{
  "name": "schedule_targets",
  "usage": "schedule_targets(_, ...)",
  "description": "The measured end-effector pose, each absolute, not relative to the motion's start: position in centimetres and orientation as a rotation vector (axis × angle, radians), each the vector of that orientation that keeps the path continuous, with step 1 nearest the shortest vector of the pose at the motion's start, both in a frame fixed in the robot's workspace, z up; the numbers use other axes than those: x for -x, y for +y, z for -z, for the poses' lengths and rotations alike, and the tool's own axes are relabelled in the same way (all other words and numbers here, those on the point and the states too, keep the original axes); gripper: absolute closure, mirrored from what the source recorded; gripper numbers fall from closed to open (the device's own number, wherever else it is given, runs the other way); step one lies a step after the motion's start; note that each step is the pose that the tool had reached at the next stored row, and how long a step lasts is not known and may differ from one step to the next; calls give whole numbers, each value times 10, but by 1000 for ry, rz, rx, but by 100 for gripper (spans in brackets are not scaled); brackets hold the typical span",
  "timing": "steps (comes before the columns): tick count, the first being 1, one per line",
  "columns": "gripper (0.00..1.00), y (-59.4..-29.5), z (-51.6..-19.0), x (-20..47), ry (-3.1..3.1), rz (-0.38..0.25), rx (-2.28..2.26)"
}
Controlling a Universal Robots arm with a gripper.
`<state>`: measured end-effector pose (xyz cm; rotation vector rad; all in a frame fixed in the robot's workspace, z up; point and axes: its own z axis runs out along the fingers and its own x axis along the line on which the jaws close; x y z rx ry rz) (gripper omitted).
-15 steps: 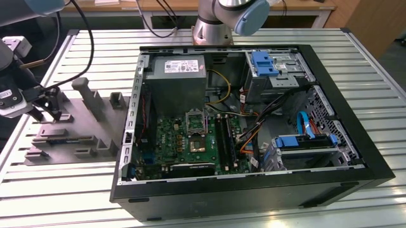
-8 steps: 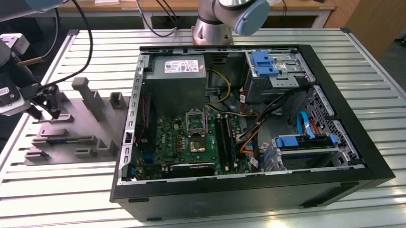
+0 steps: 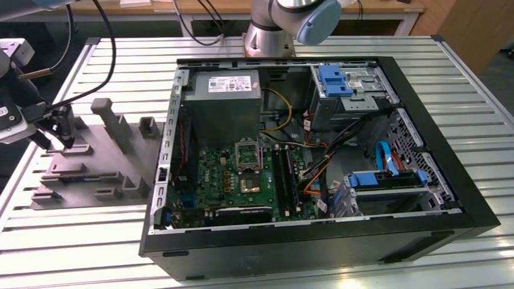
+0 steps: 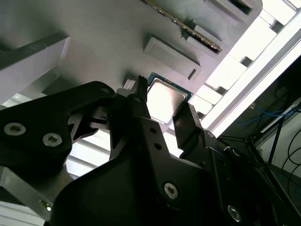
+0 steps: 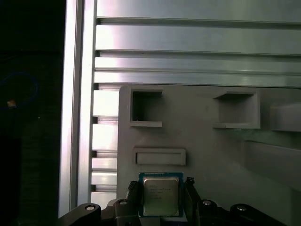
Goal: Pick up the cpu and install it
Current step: 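Pick up the cpu and move it towards the insertion slot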
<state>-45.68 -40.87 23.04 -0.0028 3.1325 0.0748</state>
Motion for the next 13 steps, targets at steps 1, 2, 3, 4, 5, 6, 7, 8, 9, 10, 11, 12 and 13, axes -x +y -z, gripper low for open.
schedule_targets(1,53,-409,-231,457,3133,-75,3)
schedule_targets(2,53,-409,-232,457,3133,-75,3)
schedule_targets(3,53,-409,-233,457,3133,-75,2)
schedule_targets(4,53,-409,-234,457,3133,-75,2)
schedule_targets(5,53,-409,-235,457,3133,-75,3)
schedule_targets(6,53,-409,-236,457,3133,-75,3)
schedule_targets(7,53,-409,-237,457,3133,-75,3)
schedule_targets(8,53,-409,-238,457,3133,-75,3)
schedule_targets(9,53,-409,-238,457,3133,-75,3)
schedule_targets(10,53,-409,-239,457,3133,-75,3)
schedule_targets(11,53,-409,-240,457,3133,-75,3)
schedule_targets(12,53,-409,-241,457,3133,-75,3)
schedule_targets(13,53,-409,-241,457,3133,-75,3)
